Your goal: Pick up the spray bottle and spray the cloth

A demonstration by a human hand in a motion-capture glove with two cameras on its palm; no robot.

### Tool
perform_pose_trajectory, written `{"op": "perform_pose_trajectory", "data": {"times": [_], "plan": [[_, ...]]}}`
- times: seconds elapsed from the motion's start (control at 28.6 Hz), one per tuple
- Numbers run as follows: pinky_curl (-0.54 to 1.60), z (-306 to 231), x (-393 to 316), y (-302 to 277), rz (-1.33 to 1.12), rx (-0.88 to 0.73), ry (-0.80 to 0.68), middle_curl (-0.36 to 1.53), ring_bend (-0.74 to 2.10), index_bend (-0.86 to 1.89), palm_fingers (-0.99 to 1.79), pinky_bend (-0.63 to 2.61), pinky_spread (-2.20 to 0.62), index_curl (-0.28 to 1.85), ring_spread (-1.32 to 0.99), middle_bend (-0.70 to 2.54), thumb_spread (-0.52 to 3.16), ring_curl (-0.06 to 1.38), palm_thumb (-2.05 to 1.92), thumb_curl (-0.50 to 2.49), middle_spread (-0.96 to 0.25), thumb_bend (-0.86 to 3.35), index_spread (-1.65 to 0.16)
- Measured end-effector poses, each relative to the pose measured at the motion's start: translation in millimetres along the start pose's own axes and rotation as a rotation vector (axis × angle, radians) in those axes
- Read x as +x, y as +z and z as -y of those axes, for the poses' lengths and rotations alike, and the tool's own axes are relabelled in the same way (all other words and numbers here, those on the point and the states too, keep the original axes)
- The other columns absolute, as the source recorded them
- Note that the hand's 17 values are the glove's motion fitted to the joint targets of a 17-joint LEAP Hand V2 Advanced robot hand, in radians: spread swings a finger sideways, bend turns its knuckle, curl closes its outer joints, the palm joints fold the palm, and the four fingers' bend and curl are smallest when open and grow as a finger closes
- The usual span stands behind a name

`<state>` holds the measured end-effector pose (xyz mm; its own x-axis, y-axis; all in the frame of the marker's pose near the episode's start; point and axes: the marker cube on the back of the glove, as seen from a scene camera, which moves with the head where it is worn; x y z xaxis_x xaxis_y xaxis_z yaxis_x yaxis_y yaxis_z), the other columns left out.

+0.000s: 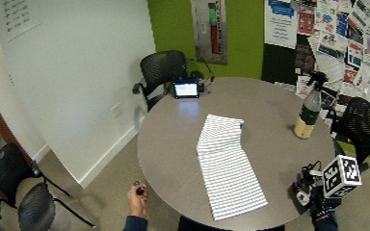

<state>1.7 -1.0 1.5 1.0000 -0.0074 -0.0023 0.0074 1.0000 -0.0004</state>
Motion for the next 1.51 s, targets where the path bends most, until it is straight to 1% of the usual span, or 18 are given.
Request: {"op": "perform_pose_trajectory", "data": {"times": [0.04, 0.18, 0.39, 0.7, 0.98, 1.12, 1.37, 1.51], "plan": [[0.07, 0, 0, 0, -0.001, 0.000, -0.001, 0.10, 0.37, 0.20, 0.82, 0.35, 0.09, 0.06, -0.05, 0.32, 0.40, 0.10, 0.48, 0.10, -0.03, 0.34, -0.17], [0.15, -1, -1, 0, -0.009, -0.002, -0.006, 0.16, 0.39, 0.18, 0.79, 0.36, 0.14, 0.15, -0.07, 0.32, 0.67, 0.18, 0.55, 0.15, -0.05, 0.39, -0.24], [0.20, -5, -1, 1, -0.020, -0.005, -0.001, 0.21, 0.38, 0.16, 0.77, 0.34, 0.18, 0.20, -0.09, 0.32, 0.93, 0.23, 0.57, 0.21, -0.06, 0.39, -0.30], [0.24, -6, 1, 1, -0.013, -0.006, -0.004, 0.27, 0.37, 0.14, 0.77, 0.30, 0.20, 0.23, -0.10, 0.31, 1.13, 0.26, 0.57, 0.27, -0.06, 0.36, -0.33], [0.26, 2, 1, -13, 0.003, -0.008, -0.022, 0.31, 0.38, 0.12, 0.77, 0.28, 0.21, 0.24, -0.10, 0.30, 1.22, 0.29, 0.57, 0.31, -0.06, 0.32, -0.33], [0.27, 34, -12, -21, 0.021, -0.014, -0.046, 0.32, 0.40, 0.10, 0.77, 0.27, 0.21, 0.24, -0.10, 0.31, 1.24, 0.30, 0.53, 0.32, -0.06, 0.28, -0.34], [0.29, 107, -79, -42, -0.011, 0.003, -0.163, 0.34, 0.41, 0.09, 0.76, 0.28, 0.20, 0.22, -0.10, 0.31, 1.27, 0.32, 0.53, 0.34, -0.06, 0.24, -0.34], [0.30, 140, -109, -50, -0.025, 0.005, -0.171, 0.35, 0.42, 0.10, 0.80, 0.27, 0.19, 0.22, -0.11, 0.32, 1.28, 0.32, 0.54, 0.35, -0.07, 0.22, -0.34]]}}
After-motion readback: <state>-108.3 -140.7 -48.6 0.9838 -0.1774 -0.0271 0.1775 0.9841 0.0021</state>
